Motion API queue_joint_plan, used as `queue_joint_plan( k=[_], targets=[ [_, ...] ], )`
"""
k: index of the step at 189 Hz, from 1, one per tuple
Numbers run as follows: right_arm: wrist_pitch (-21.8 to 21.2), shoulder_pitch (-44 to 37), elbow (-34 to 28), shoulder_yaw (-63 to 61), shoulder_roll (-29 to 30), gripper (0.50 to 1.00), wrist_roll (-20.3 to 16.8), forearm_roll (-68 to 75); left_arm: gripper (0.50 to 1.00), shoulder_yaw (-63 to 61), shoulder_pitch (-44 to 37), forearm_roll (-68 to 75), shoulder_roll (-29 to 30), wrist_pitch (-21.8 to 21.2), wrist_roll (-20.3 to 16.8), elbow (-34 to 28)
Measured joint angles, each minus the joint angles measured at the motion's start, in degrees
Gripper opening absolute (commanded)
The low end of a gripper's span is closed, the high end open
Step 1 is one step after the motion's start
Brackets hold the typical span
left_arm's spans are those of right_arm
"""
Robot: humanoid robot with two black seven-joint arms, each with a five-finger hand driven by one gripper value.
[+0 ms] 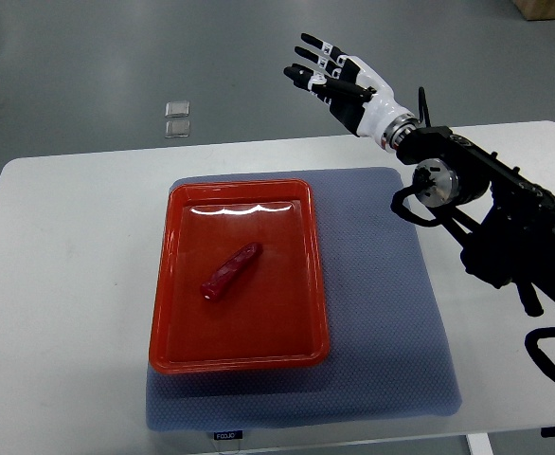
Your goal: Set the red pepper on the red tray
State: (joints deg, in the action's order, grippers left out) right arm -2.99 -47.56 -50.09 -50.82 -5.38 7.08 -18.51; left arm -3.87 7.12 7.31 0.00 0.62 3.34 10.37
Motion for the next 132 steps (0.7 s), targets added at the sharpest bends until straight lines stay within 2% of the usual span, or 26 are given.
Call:
queue_joint_plan(
  k=[39, 76, 132],
  targets=[
    [-0.3, 6.4, 0.2, -7.1, 1.0, 0.913, 0.3, 6.1, 1.000, 0.0, 0.0, 0.0, 0.0, 0.0, 0.0, 0.1],
    [-0.9, 9.4, 0.3, -7.9, 1.0, 0.913, 3.0, 6.9, 1.000, 0.0, 0.0, 0.0, 0.0, 0.0, 0.0, 0.2],
    [-2.4, 11.9, 0.5, -7.9, 1.0, 0.913, 3.4, 6.9, 1.000, 0.0, 0.0, -0.1, 0.0, 0.0, 0.0, 0.2]
  ],
)
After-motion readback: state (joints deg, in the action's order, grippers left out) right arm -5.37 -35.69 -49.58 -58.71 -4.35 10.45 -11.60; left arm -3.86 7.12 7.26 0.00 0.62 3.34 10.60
